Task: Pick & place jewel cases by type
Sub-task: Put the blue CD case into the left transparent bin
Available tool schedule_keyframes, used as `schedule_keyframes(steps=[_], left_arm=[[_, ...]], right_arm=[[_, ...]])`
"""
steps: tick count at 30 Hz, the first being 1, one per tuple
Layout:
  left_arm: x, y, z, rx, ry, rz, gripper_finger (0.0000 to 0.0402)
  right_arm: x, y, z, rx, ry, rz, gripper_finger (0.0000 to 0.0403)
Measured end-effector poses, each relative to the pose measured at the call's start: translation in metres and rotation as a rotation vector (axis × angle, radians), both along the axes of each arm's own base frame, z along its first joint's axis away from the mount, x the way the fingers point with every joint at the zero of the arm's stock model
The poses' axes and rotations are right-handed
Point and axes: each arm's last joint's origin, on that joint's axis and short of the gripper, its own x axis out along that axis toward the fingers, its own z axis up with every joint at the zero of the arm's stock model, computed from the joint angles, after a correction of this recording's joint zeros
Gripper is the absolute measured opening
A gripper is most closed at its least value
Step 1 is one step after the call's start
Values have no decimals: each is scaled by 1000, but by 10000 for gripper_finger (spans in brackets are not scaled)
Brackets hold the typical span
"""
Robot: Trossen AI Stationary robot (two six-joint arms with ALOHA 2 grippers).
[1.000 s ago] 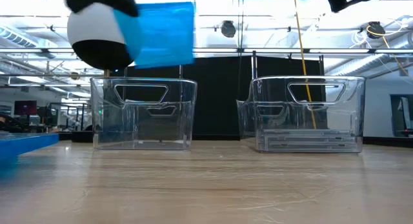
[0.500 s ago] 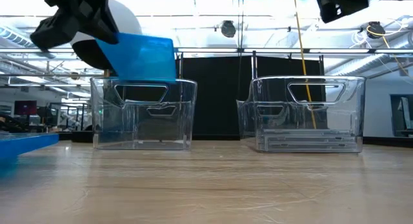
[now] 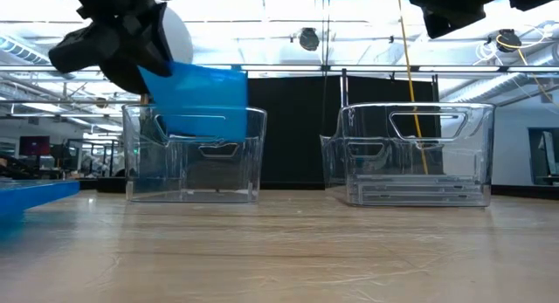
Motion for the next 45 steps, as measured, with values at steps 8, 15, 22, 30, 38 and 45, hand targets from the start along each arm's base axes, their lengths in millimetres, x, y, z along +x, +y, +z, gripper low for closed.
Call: schedule_keyframes(steps=[8,15,22,30,38,45], left_arm=[[7,7,-2,-48,-2,31,45],[14,11,-4,-89,-18,37,45],[17,11,-4,-110,-48,47,45],[17,11,-18,-120,-41,19,45],[13,13,-28,-169,-25,54,45],[16,15,-35,-214,-41,57,68]], right_arm=[[0,0,0,0,0,1,164],[0,0,0,0,0,1,164],[0,0,0,0,0,1,164],[0,0,0,-17,-4,8,164],[0,0,1,-36,-15,16,164],[1,1,2,-34,-30,18,164]])
